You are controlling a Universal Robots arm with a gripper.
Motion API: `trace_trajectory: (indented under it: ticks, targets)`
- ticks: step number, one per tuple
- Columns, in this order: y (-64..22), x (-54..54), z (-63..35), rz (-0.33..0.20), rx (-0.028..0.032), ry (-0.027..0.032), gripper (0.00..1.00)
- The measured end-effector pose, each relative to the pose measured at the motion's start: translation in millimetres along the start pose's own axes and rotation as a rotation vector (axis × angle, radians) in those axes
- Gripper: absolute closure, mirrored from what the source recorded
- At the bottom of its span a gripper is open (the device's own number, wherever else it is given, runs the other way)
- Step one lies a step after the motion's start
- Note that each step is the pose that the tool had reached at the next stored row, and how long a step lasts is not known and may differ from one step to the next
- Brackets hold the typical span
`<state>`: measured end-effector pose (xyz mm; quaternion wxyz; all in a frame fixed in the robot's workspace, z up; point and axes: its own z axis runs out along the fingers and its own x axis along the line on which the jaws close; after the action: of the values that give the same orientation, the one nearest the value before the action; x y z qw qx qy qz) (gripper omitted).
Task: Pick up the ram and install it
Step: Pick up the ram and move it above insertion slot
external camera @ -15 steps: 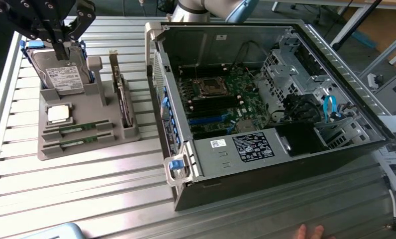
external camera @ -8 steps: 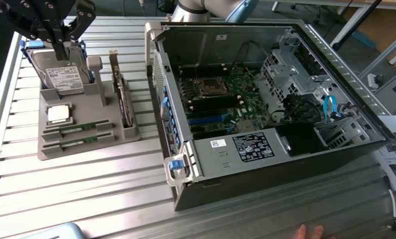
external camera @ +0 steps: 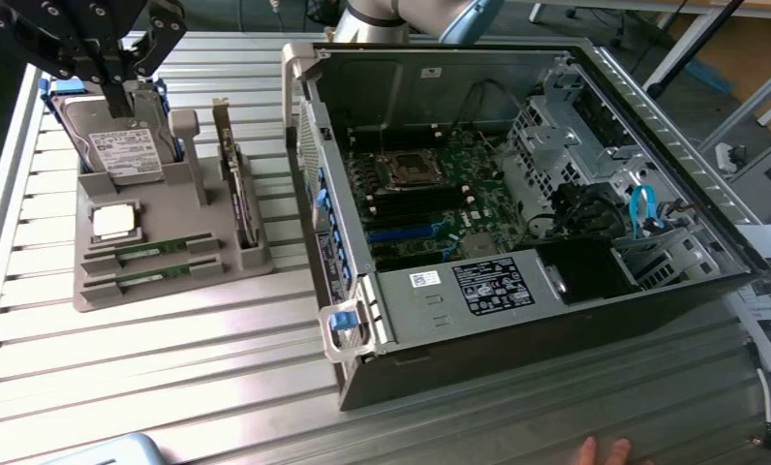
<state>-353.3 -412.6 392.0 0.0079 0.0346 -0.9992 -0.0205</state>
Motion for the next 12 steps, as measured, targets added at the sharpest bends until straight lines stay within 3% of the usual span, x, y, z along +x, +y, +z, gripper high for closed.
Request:
trace_trajectory:
  ticks: [12]
  targets:
    - [0.0,0.0,0.0,-0.097,0.0013,0.0056,0.89]
